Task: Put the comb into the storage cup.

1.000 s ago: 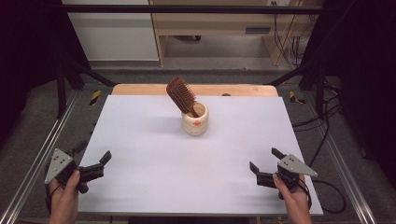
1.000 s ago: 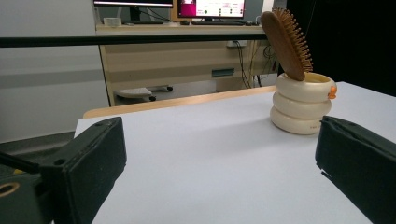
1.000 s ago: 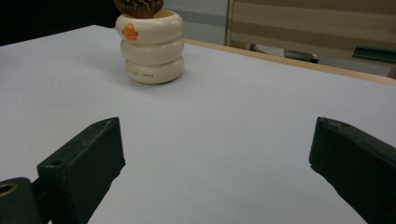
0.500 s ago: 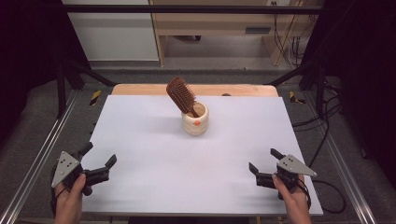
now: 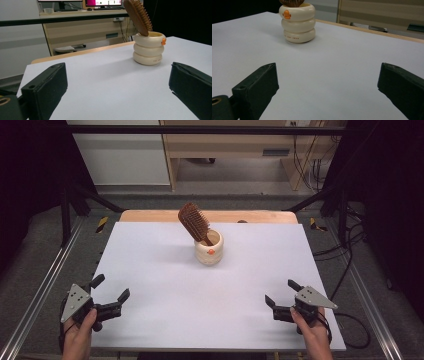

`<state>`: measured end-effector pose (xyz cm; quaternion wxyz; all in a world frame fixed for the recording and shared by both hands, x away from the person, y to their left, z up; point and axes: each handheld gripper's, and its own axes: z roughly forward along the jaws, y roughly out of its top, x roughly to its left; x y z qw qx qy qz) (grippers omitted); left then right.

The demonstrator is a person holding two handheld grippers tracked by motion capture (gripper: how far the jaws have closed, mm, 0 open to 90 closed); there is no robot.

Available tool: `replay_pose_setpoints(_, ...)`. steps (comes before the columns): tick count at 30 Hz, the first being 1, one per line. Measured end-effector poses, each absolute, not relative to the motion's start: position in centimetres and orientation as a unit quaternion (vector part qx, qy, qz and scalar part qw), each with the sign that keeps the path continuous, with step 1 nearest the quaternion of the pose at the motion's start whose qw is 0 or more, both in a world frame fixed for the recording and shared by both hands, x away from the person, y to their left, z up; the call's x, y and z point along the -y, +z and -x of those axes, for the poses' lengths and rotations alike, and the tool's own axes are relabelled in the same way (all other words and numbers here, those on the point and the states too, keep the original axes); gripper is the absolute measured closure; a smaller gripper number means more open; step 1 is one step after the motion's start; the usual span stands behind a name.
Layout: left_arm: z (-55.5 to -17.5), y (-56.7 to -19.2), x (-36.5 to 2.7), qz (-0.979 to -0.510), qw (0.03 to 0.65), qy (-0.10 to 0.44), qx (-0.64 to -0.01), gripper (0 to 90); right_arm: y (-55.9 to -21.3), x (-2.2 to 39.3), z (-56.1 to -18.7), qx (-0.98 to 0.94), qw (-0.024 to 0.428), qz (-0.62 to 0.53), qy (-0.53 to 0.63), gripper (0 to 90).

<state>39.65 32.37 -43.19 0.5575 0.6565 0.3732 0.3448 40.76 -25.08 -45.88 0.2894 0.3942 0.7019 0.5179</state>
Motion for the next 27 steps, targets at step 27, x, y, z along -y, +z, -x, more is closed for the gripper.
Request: replay_pose_setpoints(27, -39.4, -44.0, -31.5, -0.652, 0.564, 0.321, -0.392, 2.2, -46.3, 24.4, -41.6, -0.707, 0.270, -0.374, 0.536, 3.6)
